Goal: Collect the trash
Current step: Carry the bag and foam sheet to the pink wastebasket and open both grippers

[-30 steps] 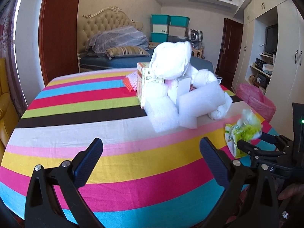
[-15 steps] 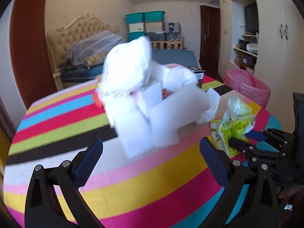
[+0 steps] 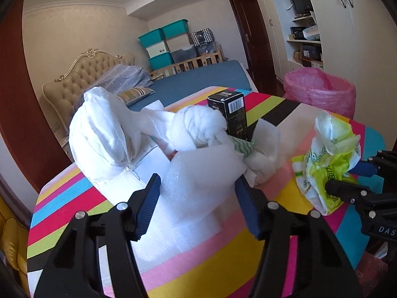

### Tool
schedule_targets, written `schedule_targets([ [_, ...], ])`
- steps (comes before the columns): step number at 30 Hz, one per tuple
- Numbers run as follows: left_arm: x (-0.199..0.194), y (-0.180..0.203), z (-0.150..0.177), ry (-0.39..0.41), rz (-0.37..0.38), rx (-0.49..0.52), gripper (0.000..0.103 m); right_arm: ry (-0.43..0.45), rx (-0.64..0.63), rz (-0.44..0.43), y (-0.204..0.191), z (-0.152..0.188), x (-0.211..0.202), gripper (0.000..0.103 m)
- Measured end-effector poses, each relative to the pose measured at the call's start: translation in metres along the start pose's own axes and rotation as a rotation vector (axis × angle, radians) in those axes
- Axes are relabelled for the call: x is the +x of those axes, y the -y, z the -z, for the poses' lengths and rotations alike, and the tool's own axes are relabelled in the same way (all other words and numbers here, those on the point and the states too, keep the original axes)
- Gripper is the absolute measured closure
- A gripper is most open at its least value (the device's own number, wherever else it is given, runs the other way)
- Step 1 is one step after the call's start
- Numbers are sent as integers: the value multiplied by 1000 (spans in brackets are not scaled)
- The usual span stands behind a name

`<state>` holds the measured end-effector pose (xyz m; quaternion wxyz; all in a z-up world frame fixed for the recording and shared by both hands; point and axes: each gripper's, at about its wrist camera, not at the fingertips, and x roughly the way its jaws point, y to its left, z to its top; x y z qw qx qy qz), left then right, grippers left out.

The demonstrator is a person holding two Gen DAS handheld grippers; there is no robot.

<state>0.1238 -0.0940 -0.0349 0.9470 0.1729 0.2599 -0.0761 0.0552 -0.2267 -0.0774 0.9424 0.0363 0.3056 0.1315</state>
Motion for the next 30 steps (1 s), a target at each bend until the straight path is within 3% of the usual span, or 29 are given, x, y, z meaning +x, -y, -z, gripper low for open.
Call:
schedule_targets([
  [13, -35, 18, -11, 88, 30, -21, 45, 52, -13, 62, 20, -6, -16, 61],
  [22, -33, 40, -26, 96, 120, -15, 45, 71, 17, 134, 49, -14, -21, 61],
  [30, -20, 64, -67, 111, 229, -20, 45, 135, 21, 178, 85, -29, -30, 61],
])
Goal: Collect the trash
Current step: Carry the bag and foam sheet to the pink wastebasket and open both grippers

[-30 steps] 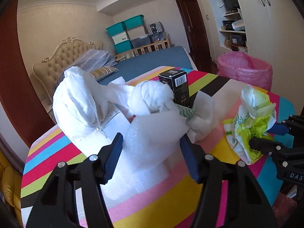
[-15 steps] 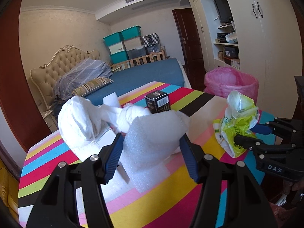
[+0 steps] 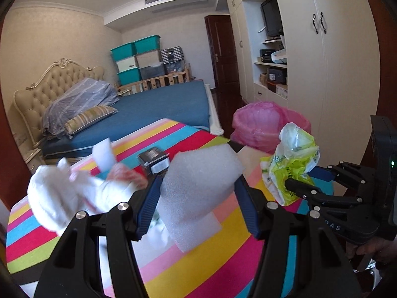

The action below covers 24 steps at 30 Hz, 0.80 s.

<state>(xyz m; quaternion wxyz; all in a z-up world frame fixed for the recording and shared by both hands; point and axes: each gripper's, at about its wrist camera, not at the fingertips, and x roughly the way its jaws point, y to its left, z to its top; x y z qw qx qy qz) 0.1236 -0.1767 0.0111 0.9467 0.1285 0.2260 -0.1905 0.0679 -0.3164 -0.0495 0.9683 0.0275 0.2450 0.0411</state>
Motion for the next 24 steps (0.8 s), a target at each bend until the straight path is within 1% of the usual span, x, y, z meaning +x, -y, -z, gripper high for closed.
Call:
schedule_targets([
  [4, 23, 14, -26, 2, 49, 0, 44, 37, 5, 37, 29, -9, -1, 61],
  [10, 74, 29, -75, -29, 145, -72, 44, 87, -8, 111, 72, -28, 3, 61],
  [13, 102, 46, -101, -25, 175, -78, 44, 110, -8, 146, 96, -39, 11, 61],
  [16, 125, 59, -120, -16, 201, -92, 44, 118, 23, 166, 121, -51, 21, 61],
  [20, 161, 73, -143, -15, 272, -154, 44, 131, 64, 192, 152, -65, 39, 61],
  [24, 195, 83, -158, -15, 333, -227, 44, 117, 97, 203, 176, -71, 56, 61],
])
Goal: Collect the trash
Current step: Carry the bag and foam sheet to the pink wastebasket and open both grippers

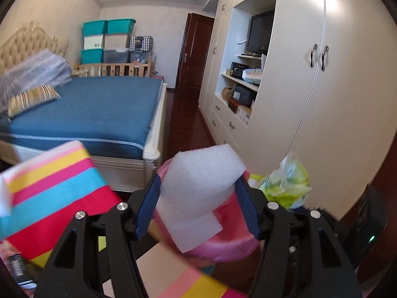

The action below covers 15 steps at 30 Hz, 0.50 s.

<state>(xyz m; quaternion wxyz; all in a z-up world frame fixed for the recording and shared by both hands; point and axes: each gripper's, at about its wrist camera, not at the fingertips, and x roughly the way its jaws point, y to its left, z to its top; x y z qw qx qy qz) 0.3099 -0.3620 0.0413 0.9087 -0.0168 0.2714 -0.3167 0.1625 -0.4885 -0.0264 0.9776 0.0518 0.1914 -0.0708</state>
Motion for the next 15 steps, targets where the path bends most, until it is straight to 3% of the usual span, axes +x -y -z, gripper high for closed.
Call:
schedule_targets([
  [3, 26, 0, -4, -11, 25, -50, 44, -18, -7, 5, 6, 2, 16, 60],
  [8, 67, 9, -4, -36, -75, -33, 42, -44, -42, 10, 9, 11, 40, 56],
  [10, 66, 0, 5, -36, -88, -54, 35, -51, -53, 21, 9, 13, 45, 33],
  [13, 70, -5, 6, -26, -92, -74, 20, -36, -23, 11, 15, 14, 42, 24],
  [15, 68, -7, 6, -15, -96, -63, 15, -17, -11, 24, 19, 14, 35, 22],
])
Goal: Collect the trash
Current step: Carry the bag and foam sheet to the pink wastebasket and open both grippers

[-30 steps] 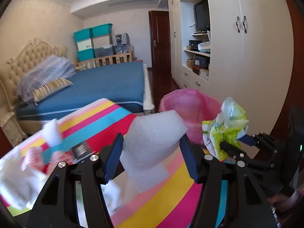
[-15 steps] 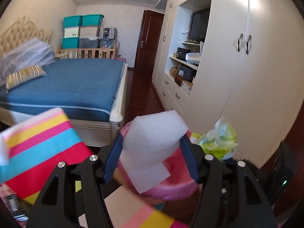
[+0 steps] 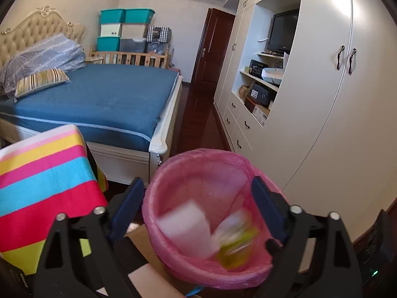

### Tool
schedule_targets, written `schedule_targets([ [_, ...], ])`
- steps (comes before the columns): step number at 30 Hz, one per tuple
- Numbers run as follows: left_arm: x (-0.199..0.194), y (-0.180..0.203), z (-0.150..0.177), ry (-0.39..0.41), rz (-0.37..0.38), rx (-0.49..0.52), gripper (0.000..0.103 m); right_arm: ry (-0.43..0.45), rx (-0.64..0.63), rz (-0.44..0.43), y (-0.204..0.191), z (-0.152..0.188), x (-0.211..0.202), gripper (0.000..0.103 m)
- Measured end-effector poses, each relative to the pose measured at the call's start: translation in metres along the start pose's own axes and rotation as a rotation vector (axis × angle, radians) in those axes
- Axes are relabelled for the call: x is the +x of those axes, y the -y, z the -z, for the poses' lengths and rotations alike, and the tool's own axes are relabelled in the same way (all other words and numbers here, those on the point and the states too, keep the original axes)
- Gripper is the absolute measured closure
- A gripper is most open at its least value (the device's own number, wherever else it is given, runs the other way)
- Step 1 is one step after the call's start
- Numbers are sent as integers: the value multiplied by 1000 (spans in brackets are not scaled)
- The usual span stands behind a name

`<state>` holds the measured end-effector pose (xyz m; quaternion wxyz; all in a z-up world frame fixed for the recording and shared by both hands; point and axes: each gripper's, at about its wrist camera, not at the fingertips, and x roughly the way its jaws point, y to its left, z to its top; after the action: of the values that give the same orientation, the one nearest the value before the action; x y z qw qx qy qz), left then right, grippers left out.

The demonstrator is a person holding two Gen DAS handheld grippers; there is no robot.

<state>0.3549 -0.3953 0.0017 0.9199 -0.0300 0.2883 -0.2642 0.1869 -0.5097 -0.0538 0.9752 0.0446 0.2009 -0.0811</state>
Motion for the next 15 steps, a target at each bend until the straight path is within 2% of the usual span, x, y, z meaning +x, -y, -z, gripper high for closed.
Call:
schedule_targets([
  [5, -22, -14, 2, 28, 18, -54, 5, 46, 29, 13, 4, 2, -32, 18],
  [8, -47, -19, 10, 58, 26, -63, 5, 75, 27, 21, 6, 0, -52, 18],
  [15, -119, -21, 40, 128, 16, 31, 5, 89, 24, 3, -20, 8, -94, 18],
])
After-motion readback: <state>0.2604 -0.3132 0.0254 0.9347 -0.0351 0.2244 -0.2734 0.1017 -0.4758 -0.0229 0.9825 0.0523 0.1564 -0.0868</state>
